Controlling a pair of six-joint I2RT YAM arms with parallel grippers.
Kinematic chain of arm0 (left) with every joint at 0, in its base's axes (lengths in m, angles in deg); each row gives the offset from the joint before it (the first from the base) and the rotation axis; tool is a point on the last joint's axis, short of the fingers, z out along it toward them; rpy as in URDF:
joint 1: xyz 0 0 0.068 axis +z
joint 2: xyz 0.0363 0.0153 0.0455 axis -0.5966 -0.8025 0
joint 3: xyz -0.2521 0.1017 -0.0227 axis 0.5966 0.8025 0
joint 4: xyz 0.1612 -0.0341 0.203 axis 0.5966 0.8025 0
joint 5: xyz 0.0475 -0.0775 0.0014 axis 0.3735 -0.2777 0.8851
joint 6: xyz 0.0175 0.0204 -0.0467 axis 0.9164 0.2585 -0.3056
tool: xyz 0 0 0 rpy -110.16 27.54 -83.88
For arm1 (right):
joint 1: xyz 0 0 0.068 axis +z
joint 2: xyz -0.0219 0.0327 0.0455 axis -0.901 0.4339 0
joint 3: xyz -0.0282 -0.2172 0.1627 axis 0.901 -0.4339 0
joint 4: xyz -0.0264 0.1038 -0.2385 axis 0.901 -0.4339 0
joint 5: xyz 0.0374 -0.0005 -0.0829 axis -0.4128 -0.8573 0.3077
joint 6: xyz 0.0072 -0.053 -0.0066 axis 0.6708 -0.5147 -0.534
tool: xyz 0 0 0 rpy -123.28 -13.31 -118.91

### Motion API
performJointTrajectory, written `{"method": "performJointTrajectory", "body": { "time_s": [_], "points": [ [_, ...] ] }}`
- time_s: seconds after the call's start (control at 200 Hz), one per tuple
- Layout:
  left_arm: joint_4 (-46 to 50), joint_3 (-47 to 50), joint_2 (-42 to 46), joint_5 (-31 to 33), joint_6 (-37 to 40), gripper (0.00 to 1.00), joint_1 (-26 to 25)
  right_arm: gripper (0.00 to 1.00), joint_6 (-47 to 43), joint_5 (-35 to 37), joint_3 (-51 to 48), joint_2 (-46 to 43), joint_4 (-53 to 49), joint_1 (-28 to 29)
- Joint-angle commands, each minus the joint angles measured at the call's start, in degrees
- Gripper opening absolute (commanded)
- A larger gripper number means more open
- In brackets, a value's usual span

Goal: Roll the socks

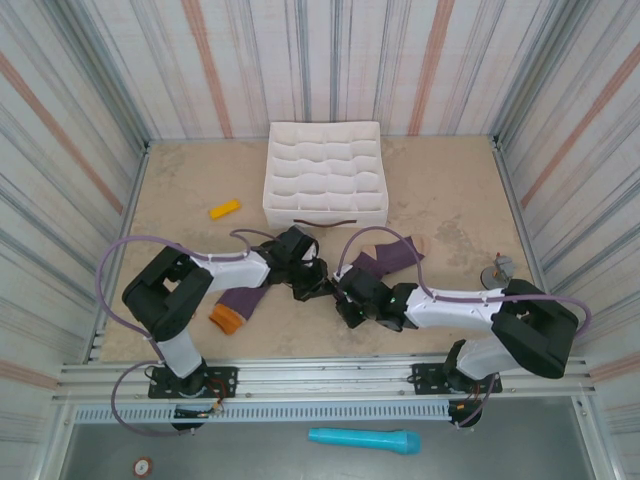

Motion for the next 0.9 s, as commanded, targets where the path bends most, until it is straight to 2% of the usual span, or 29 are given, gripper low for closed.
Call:
{"method": "performJointTrajectory", "body": {
  "time_s": [0.0, 0.075, 0.225, 0.341, 0.456, 0.521, 0.656, 0.892],
  "points": [
    [-0.8, -1.3, -0.5, -0.7, -0.9, 0.01, -0.7, 0.39, 0.0, 2.7, 0.4, 1.1, -0.9, 0.4],
    [-1.3, -0.9, -0.5, -0.5, -1.3, 0.02, -0.7, 0.36, 0.0, 3.2, 0.5, 1.5, -0.9, 0.5],
    [-1.4, -0.2, 0.1, -0.2, -1.2, 0.09, -0.8, 0.15, 0.7, 3.3, 1.0, 2.3, -1.0, 0.0],
    [0.8, -0.7, 1.4, -0.8, 1.4, 0.28, 0.6, 0.04, 0.8, 0.1, 1.4, 3.0, -1.5, -1.8],
    [2.9, -0.6, 3.8, -1.1, 3.7, 0.50, 2.7, 0.01, 1.3, -7.1, 1.0, 2.5, -0.4, -5.0],
    [4.0, -0.5, 5.1, -0.8, 5.0, 0.58, 3.5, 0.00, 1.3, -10.5, 0.8, 2.1, 0.1, -6.9],
    [2.8, 1.2, 7.3, 1.0, 6.5, 0.62, 3.5, 0.00, 2.3, -19.5, 0.8, 2.1, 1.1, -11.6],
    [-7.8, 5.9, 6.6, 2.2, 7.4, 0.61, 2.3, 0.00, 7.0, -41.1, 0.0, 4.9, 6.0, -23.8]
  ]
}}
